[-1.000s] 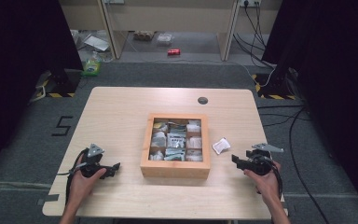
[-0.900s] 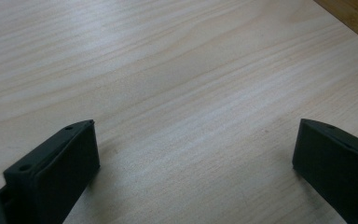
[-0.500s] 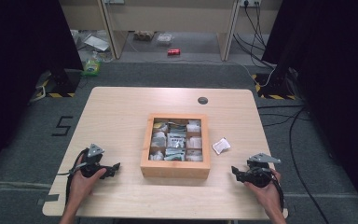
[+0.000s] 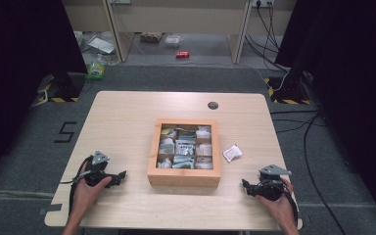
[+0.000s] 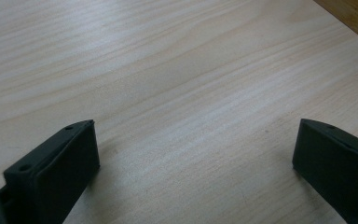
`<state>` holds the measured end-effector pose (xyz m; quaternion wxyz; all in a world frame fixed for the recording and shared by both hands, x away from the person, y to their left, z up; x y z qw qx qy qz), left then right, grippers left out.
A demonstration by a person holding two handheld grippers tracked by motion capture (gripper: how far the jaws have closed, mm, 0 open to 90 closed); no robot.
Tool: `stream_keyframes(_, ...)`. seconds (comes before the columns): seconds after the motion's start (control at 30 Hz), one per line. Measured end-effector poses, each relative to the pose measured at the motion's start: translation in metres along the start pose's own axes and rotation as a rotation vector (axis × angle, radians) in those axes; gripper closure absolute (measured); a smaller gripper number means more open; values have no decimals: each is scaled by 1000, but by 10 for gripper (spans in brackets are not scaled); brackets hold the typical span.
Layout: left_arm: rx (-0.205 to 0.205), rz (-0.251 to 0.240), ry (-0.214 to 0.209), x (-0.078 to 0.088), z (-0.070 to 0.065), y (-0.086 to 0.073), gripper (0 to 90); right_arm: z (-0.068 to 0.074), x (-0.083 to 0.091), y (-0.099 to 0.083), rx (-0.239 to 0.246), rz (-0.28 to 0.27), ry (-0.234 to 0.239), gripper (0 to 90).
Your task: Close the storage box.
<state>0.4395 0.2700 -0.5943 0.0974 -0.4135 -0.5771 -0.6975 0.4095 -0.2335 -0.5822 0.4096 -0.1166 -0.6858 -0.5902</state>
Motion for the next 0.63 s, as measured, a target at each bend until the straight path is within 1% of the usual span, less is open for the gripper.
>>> stream_keyframes(0.07,0,-1,0,0,0,0,0,1,-2,-1,22,-1,-8,144)
stream_keyframes(0.13,0,0,0,0,0,0,0,1,-2,-1,30,0,-7,130)
stream_keyframes(0.4,1,-1,0,0,0,0,0,3,-4,-1,34,7,-1,96)
stream_keyframes(0.63,0,-1,1,0,0,0,0,3,-5,0,35,9,2,85)
Point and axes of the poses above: each handheld gripper's, and its own axes: x roughly backward along the jaws, y roughly out of its top, z roughly to its left, the point moved 10 cm from there along -x, roughly forward along the jaws, and after that the axes turned 1 degree about -x, right-handed, at the moved point
